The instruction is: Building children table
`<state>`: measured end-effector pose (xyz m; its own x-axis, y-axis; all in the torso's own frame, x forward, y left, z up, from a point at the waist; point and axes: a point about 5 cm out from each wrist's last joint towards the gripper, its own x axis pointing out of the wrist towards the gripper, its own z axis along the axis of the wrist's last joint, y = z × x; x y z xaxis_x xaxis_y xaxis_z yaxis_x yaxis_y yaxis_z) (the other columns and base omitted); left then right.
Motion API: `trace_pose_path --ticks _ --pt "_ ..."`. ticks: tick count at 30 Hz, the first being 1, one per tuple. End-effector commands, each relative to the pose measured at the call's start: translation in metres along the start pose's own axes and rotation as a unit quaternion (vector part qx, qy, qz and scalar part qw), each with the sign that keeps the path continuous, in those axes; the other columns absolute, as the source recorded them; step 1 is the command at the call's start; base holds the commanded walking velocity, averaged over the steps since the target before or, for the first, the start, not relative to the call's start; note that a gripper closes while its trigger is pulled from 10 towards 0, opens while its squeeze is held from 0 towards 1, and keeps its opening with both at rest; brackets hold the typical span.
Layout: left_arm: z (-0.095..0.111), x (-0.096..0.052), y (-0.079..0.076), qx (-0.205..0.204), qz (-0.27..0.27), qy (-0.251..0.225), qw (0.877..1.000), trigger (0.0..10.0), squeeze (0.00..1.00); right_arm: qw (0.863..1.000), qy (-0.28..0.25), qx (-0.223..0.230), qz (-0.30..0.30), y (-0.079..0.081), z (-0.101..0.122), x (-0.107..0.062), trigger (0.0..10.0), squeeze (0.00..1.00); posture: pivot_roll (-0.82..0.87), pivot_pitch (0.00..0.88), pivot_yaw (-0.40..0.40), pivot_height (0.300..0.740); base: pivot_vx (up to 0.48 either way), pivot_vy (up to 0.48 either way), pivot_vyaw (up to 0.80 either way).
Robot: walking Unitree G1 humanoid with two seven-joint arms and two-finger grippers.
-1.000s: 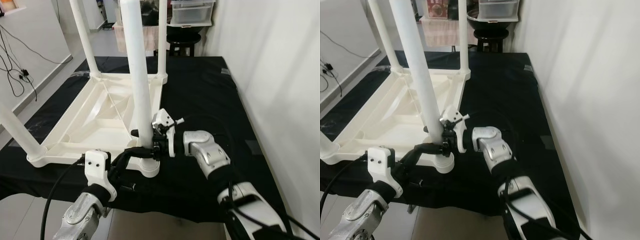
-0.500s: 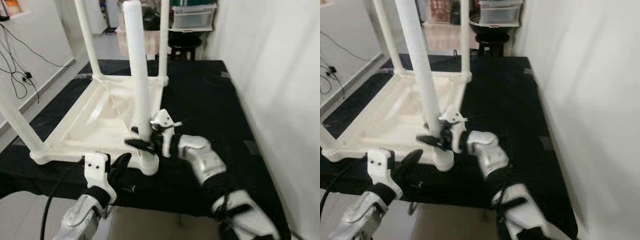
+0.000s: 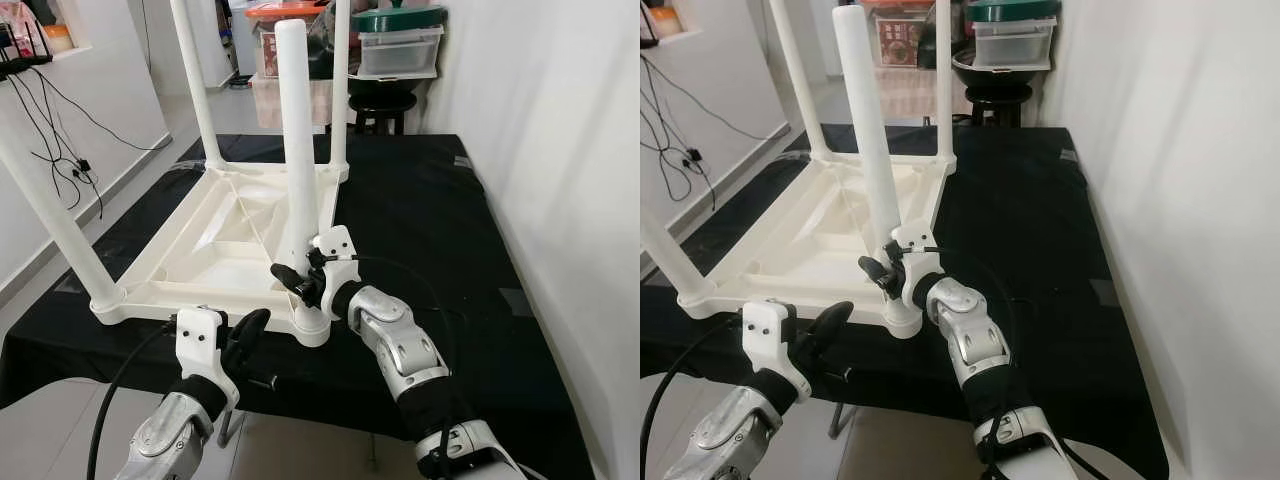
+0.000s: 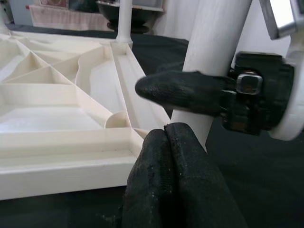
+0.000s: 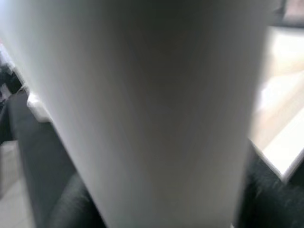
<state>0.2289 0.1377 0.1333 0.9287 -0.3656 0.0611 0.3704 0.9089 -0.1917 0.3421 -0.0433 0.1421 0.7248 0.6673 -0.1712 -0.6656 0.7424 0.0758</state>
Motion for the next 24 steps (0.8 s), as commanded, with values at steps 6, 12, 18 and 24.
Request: trace_pose_path --ticks 6,12,18,24 --pt "-0.001 0.000 0.004 0.002 0.004 0.005 1.000 10.0 0.00 0.990 -0.051 -0.029 0.131 0.004 0.037 0.001 10.0 0.81 -0.01 0.005 0.030 0.740 0.000 0.000 0.00" --pt "-0.001 0.000 0.004 0.002 0.005 0.003 1.000 10.0 0.00 0.976 -0.071 -0.063 0.197 -0.003 0.059 0.004 10.0 0.00 0.00 0.001 0.024 0.740 0.000 0.000 0.00" --pt "-0.001 0.000 0.005 0.001 0.005 0.004 1.000 10.0 0.00 0.941 -0.055 -0.078 0.325 0.001 0.056 0.001 0.0 0.00 0.00 0.000 0.026 0.740 0.000 0.000 0.00" --pt "-0.001 -0.001 0.004 0.000 0.007 0.003 1.000 10.0 0.00 0.957 -0.023 -0.073 0.282 -0.010 0.041 0.006 0.0 0.00 0.01 0.009 0.019 0.740 0.000 0.000 0.00"
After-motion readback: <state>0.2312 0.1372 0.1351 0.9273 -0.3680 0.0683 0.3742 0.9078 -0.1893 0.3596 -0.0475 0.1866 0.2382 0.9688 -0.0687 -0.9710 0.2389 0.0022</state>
